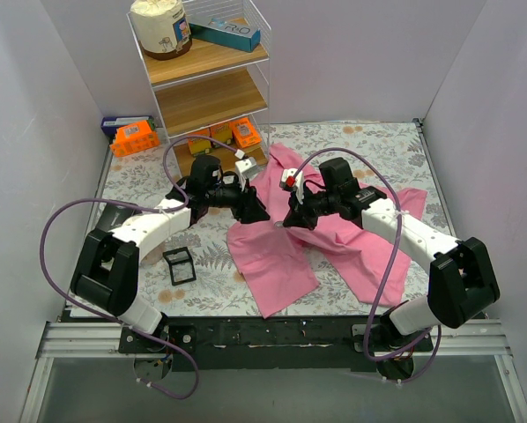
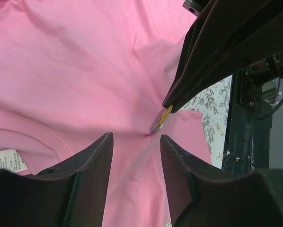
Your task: Remove the brooch from the garment
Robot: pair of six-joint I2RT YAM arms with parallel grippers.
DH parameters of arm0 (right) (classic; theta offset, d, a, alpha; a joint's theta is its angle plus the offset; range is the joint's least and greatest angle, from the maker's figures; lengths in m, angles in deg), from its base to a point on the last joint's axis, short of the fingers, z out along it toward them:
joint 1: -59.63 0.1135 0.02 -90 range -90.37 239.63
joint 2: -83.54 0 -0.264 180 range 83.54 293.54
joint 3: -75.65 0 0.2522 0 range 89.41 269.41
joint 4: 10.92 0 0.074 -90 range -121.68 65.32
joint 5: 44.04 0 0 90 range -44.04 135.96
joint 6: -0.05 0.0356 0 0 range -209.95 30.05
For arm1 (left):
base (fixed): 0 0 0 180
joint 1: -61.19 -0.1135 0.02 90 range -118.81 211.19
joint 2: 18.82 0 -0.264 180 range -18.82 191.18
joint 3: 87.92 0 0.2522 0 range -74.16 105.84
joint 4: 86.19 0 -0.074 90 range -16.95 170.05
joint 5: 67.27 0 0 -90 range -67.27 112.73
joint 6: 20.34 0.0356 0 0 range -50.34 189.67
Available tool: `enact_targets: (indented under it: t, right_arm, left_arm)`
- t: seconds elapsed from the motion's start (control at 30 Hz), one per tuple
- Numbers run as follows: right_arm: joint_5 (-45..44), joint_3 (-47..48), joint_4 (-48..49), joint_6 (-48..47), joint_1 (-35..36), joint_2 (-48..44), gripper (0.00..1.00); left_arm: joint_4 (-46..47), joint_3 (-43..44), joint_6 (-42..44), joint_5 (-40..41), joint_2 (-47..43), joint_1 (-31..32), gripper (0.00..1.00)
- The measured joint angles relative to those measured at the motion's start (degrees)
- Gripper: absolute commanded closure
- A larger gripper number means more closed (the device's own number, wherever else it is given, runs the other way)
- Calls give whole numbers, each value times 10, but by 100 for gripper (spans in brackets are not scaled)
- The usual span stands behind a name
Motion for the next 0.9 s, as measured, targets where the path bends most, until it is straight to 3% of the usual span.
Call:
enact_targets:
  t: [0.3,0.57,0.9]
  right_arm:
    - [12,8,-2,8,0,4,99]
    - [21,17,-4,19,-7,10,99]
    - [63,17,28,127,-50,20,99]
  left_arm:
    - [6,10,3,-36,28,2,52]
    - [2,15,7,-60,37,9,55]
    - [23,15,-12,-90,65,13,51]
